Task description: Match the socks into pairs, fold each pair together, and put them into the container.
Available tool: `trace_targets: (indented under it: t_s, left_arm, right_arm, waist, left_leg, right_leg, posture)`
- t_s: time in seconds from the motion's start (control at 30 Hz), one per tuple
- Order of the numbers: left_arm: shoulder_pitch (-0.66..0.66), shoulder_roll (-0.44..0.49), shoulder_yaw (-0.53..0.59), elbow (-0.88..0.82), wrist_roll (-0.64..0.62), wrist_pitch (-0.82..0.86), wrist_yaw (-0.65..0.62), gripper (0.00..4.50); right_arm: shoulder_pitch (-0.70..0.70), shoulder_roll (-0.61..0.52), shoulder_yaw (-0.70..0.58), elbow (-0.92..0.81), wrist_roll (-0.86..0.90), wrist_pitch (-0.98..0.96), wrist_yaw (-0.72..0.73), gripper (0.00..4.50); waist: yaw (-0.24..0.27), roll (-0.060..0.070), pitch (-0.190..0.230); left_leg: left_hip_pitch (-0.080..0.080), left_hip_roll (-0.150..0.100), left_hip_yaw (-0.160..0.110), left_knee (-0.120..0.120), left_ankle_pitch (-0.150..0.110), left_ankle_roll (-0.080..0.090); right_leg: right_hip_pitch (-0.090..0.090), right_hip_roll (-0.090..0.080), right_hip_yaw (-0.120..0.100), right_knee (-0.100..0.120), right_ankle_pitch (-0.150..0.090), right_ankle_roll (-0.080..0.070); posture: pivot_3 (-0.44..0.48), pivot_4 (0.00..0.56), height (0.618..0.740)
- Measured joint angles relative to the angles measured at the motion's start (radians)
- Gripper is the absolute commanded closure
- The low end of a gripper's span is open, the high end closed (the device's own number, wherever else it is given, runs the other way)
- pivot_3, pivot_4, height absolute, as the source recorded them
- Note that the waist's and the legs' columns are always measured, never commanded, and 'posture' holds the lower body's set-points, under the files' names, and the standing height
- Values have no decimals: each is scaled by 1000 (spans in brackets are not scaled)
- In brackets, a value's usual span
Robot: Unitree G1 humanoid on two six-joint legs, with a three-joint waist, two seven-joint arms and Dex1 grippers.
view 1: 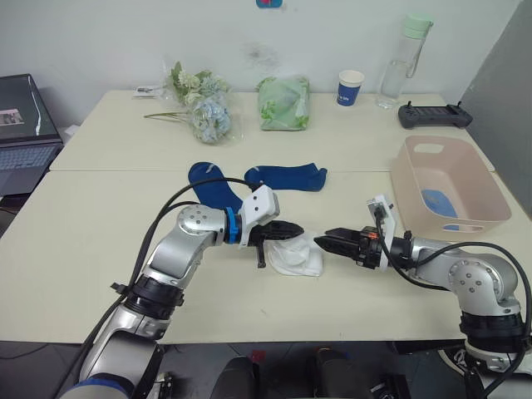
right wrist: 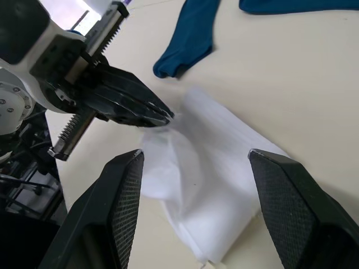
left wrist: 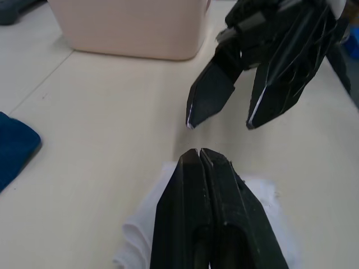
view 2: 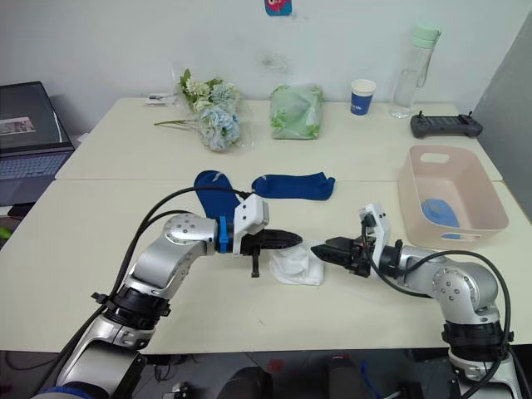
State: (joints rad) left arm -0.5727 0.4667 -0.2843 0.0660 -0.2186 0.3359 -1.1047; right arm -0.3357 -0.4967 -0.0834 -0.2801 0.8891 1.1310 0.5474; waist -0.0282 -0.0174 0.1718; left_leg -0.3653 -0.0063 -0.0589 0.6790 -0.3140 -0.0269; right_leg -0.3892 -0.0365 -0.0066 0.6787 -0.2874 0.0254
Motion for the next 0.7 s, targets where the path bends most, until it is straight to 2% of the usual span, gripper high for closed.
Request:
trace_targets:
  t_s: [0.2, 0.43, 0.7]
  left_arm:
    - [35, 79, -16, 9, 7, 8, -62, 4500]
    - [109, 158, 12, -77, -38, 52, -104, 4500]
    - [145, 149, 19, -115, -64, 78, -91, 4500]
  right_arm:
    - [7, -4, 8, -1, -8, -9, 2, 1286]
    - [10, -7, 39, 12, -66, -18, -6, 1286]
    - [-6, 5, 78, 69, -143, -33, -17, 1286]
  waist:
    - [0, 0, 0]
    - [0, 0, 0]
    - [1, 0, 0]
  left_leg:
    - [0, 0, 0, 0, 0, 0]
    - [0, 0, 0, 0, 0, 0]
    - [0, 0, 0, 0, 0, 0]
  right_leg:
    - [0, 0, 0, 0, 0, 0]
    - [0, -1, 1, 0, 0, 0]
    - [0, -1, 1, -1, 0, 0]
  posture:
    - [0, 150, 740]
    - [0, 150, 740]
    - [0, 150, 740]
